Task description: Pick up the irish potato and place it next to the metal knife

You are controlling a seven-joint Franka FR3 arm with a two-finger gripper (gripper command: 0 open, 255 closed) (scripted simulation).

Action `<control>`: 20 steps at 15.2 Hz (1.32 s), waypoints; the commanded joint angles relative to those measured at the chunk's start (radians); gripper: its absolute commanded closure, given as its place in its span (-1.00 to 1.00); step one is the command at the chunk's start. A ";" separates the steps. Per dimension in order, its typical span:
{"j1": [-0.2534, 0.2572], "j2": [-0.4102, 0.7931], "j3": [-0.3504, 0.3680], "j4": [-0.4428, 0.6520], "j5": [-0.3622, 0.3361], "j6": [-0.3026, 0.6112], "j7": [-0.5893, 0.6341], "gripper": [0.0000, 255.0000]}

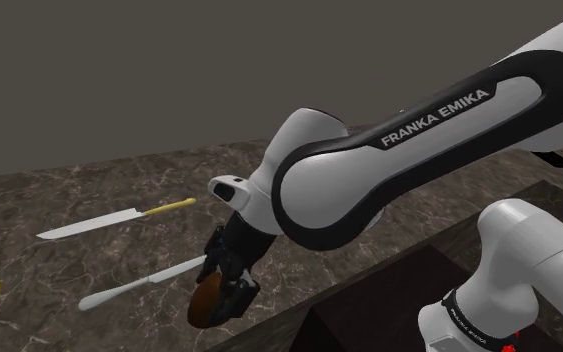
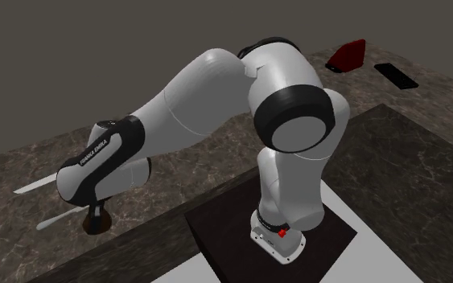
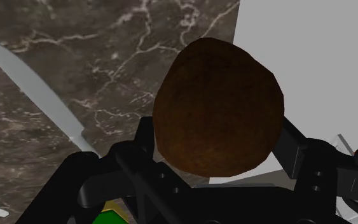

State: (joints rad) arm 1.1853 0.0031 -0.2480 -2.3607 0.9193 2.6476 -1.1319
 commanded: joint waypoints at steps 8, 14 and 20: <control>0.002 0.051 0.007 0.001 0.096 0.026 -0.091 1.00; 0.000 0.051 0.006 -0.001 0.097 0.025 -0.095 -1.00; -0.016 -0.061 -0.017 -0.048 -0.036 -0.016 0.002 -1.00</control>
State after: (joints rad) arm 1.1765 -0.0268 -0.2567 -2.3963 0.9226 2.6463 -1.1539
